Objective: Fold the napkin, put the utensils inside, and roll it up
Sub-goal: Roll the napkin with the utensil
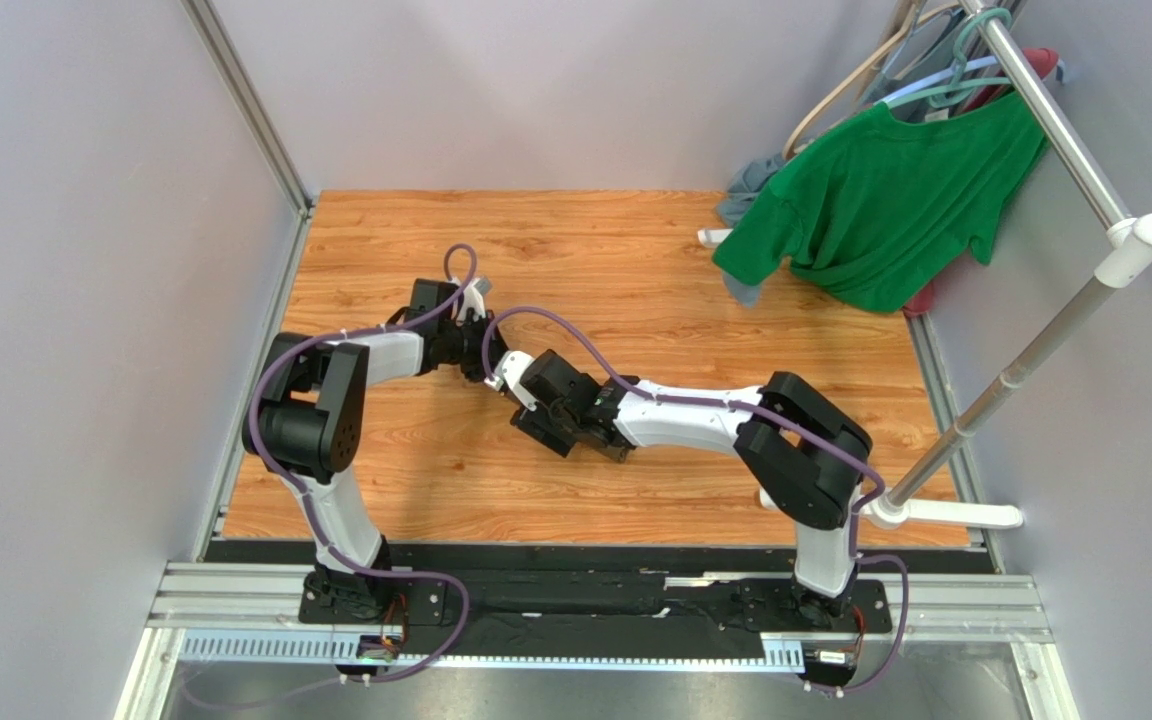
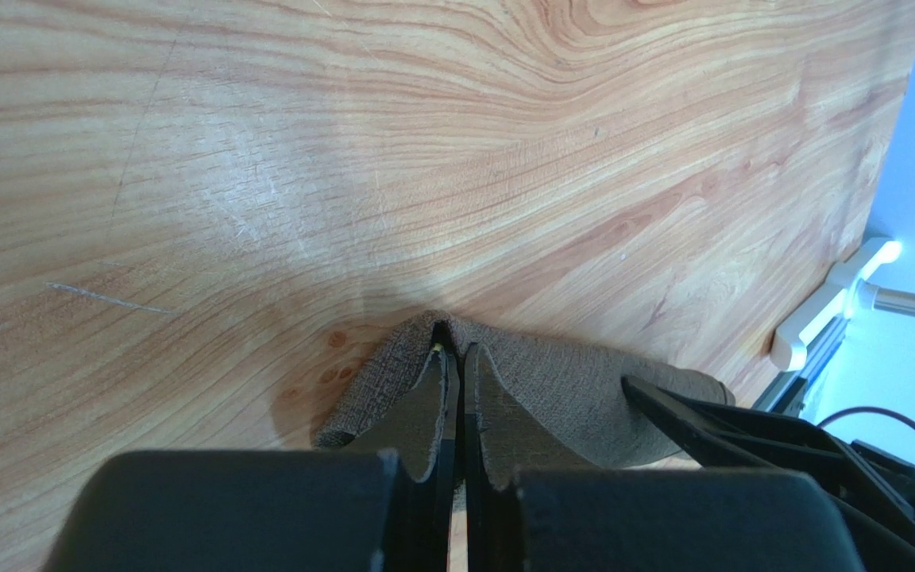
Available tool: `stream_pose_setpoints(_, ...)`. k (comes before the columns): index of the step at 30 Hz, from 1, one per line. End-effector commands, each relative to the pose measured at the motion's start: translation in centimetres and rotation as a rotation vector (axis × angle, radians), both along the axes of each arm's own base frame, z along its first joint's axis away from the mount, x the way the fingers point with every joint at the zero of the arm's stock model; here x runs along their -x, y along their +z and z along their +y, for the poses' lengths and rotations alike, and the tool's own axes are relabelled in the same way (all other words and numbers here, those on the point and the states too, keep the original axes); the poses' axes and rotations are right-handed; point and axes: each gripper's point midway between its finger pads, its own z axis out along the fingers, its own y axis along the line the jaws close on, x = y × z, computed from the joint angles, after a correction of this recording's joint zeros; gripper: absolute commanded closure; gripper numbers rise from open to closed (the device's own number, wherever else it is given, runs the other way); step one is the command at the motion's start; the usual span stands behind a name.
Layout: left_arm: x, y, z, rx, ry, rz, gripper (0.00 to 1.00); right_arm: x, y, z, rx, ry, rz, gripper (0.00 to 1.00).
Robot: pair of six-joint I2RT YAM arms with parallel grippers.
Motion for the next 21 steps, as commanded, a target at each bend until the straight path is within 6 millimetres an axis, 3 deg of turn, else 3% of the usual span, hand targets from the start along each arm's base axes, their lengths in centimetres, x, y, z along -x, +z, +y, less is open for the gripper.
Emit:
stream_pose_setpoints(1, -0.6, 0.2, 0.0, -0.013, -0.014, -0.017, 1.00, -0.5, -0.8, 0.4, 0.014, 0.015, -0.036, 0.38)
stream_pose_setpoints(7, -0.7, 0.4, -0.2, 0.000, -0.024, -0.020, 0.98, -0.8, -2.4, 0.1, 0.042, -0.009, 0.000, 0.44)
stream_pose_setpoints(10, -0.9, 0.8, -0.2, -0.002, -0.012, -0.030, 0.77, -0.9, -3.4, -0.3, 0.042, -0.027, 0.062, 0.54)
stream_pose_setpoints(11, -0.9, 0.9, -0.1, -0.004, -0.008, -0.032, 0.66, -0.8, -3.4, -0.3, 0.037, -0.030, 0.087, 0.56)
stream_pose_setpoints(14, -1.4, 1.9, 0.2, -0.015, 0.027, -0.054, 0.47, -0.5, -4.1, -0.7, -0.003, -0.037, 0.196, 0.60)
stream_pose_setpoints(17, -2.2, 3.1, 1.0, -0.043, 0.076, -0.093, 0.37, -0.2, -4.3, -0.8, -0.058, -0.035, 0.299, 0.62)
stream_pose_setpoints(21, -3.2, 4.5, 2.4, -0.078, 0.146, -0.135, 0.34, -0.1, -4.6, -1.1, -0.097, -0.035, 0.399, 0.63)
